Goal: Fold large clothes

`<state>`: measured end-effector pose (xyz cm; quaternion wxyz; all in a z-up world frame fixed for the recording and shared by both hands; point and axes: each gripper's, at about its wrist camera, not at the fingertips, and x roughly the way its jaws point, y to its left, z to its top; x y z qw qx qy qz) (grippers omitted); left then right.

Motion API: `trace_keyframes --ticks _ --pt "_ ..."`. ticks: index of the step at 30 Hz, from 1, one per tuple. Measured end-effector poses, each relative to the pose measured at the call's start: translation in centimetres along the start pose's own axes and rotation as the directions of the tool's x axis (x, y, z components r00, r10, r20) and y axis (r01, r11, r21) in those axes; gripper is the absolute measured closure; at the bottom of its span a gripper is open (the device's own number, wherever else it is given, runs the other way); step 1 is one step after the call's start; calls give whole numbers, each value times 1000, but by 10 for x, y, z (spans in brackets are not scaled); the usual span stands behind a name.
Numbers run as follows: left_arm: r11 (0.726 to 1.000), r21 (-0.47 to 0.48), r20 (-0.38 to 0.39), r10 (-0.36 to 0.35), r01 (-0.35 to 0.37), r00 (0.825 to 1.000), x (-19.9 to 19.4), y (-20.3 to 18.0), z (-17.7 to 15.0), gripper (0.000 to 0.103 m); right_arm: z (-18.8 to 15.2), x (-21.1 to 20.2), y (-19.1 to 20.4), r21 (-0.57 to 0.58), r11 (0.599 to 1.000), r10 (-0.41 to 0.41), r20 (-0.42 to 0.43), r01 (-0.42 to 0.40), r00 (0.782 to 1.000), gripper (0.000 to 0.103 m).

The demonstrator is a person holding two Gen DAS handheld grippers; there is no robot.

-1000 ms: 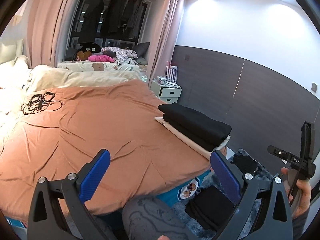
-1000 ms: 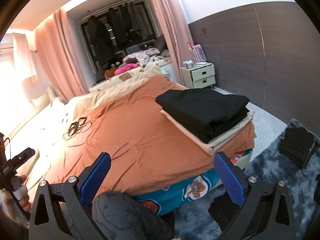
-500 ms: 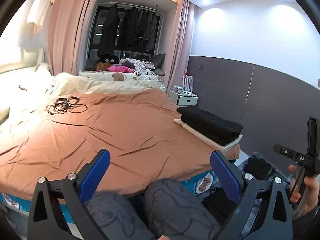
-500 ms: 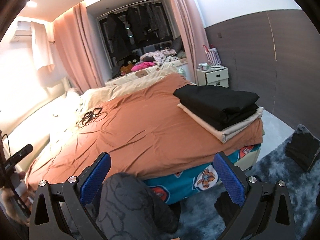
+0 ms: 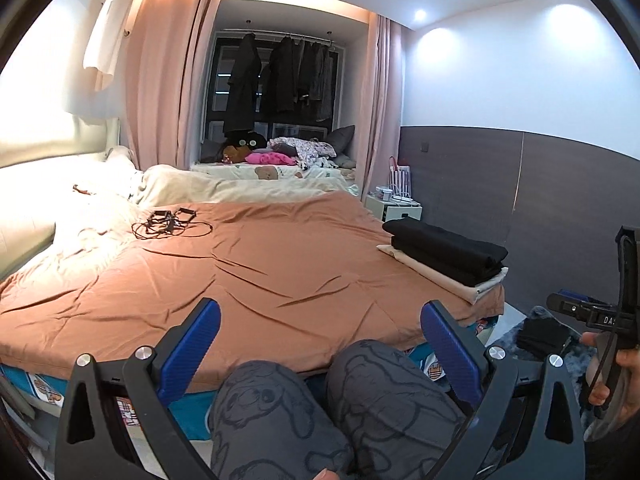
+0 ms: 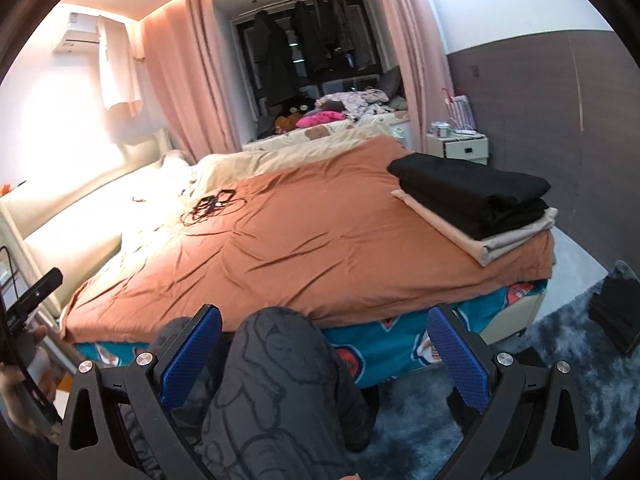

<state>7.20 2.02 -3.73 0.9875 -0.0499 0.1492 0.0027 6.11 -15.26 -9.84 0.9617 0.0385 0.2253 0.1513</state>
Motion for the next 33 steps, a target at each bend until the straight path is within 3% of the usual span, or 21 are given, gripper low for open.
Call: trace_keyframes --ticks 11,33 --pt "1000 8 -1 27 -27 1000 -12 1 -4 1 -5 6 12 -38 999 26 -1 -26 1000 0" --pt "999 -15 -29 33 -33 999 -8 0 -10 1 -9 5 14 -17 1000 3 0 -3 1000 0"
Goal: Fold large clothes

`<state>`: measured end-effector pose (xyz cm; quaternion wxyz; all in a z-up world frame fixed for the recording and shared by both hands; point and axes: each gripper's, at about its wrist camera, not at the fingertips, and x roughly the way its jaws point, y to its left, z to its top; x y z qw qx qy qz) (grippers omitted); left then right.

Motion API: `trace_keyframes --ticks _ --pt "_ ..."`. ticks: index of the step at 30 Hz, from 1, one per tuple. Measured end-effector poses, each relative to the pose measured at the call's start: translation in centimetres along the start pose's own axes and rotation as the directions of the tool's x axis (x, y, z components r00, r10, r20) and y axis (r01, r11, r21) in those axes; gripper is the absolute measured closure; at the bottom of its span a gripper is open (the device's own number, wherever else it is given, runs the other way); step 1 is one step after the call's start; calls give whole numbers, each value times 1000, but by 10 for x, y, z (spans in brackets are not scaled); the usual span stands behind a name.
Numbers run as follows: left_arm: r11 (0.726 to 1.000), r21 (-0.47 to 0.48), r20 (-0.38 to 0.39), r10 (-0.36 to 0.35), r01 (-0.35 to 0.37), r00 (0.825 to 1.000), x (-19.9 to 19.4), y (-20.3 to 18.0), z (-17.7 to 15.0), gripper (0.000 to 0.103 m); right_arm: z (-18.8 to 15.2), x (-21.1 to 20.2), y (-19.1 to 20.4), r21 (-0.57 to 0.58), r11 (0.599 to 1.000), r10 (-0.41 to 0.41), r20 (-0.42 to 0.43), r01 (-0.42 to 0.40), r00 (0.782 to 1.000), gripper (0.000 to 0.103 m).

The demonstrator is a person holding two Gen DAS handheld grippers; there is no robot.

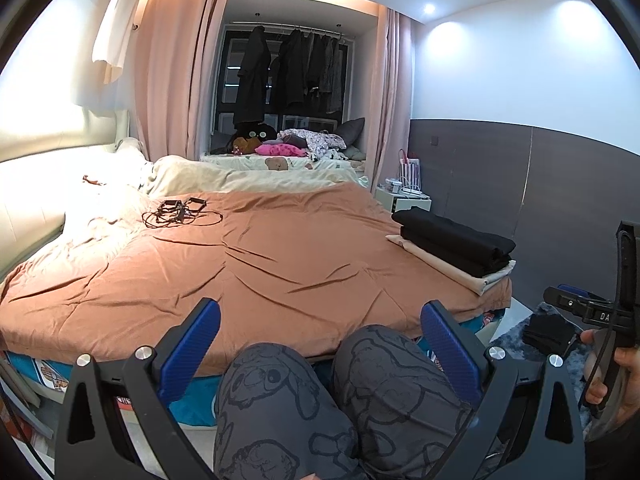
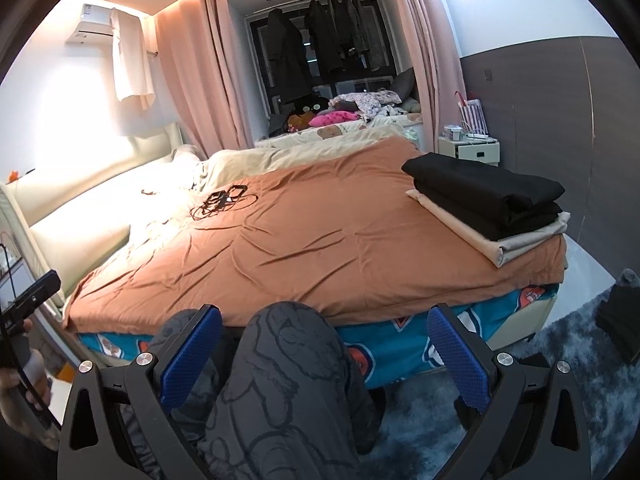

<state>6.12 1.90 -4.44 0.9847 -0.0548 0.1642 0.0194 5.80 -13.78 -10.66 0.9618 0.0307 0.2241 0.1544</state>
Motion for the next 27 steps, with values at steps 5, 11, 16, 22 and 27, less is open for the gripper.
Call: trace_keyframes --ticks 5,11,16,22,27 --pt "1000 -1 11 -4 4 1000 -3 0 -1 1 0 -2 2 -5 1000 5 0 -5 1000 0" --pt "1000 -2 11 -5 5 1000 -3 1 -2 1 1 -1 0 -6 1000 12 2 -12 1000 0" --pt "1000 -3 12 -5 5 1000 -3 1 -1 1 0 -1 0 -9 1000 17 1 -17 1000 0" --pt "1000 -13 12 2 -2 1000 -5 0 -2 1 0 0 0 -12 1000 19 -2 -19 1000 0" --pt "1000 -25 14 5 -5 1000 -6 0 -2 1 0 0 -1 -17 1000 21 -4 -21 1000 0"
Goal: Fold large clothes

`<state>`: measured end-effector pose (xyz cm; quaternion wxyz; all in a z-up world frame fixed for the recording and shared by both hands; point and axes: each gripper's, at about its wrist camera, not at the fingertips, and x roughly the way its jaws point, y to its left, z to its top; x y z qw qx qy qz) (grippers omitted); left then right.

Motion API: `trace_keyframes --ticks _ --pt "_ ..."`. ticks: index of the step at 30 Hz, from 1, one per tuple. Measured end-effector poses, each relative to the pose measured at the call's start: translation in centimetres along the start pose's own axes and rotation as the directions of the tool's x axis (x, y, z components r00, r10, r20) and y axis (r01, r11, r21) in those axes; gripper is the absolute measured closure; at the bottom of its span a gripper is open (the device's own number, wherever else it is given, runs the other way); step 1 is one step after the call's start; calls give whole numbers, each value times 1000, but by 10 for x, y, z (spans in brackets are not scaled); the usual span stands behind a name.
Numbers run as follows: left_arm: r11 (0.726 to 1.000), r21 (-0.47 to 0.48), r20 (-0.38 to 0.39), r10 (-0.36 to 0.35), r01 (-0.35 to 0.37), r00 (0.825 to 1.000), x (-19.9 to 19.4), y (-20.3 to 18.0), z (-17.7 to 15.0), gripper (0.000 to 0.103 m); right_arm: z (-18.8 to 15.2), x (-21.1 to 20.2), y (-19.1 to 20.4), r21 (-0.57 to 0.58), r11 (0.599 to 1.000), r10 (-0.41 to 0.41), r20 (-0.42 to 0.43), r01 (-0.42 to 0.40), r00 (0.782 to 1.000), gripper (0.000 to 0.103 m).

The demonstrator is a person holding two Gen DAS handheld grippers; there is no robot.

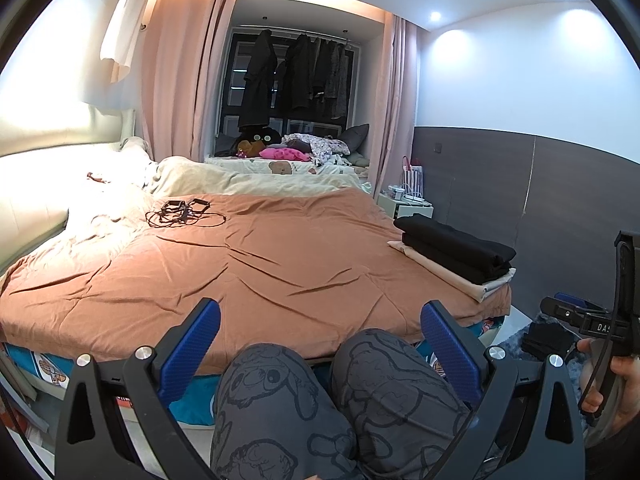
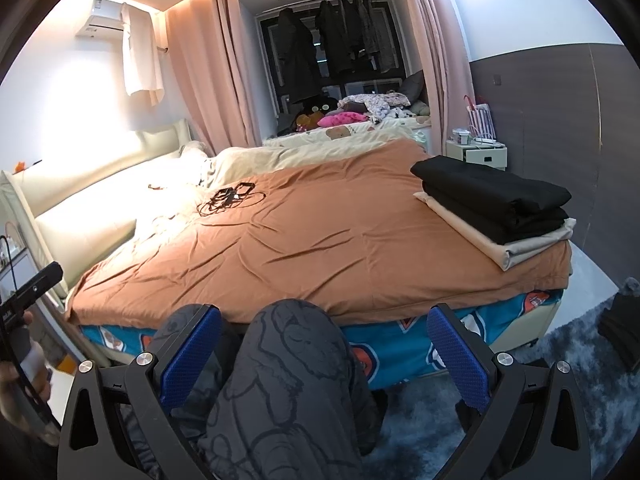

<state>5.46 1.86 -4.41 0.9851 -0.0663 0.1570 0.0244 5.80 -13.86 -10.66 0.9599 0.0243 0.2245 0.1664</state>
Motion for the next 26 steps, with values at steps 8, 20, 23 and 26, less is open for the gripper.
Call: trace_keyframes --ticks 8,20,23,26 --pt "1000 0 13 8 -8 1000 -3 -3 0 1 0 0 0 -3 1000 2 0 -2 1000 0" --pt "999 -21 13 27 -27 1000 -3 -1 -1 1 0 0 -2 4 1000 -2 -5 3 1000 0" --pt "999 -24 15 28 -28 999 -4 -1 -2 1 0 -1 -2 8 1000 -3 -5 3 1000 0" --pt "999 -25 23 30 -30 999 -6 -2 -2 1 0 -1 -4 7 1000 -1 -6 1 1000 0"
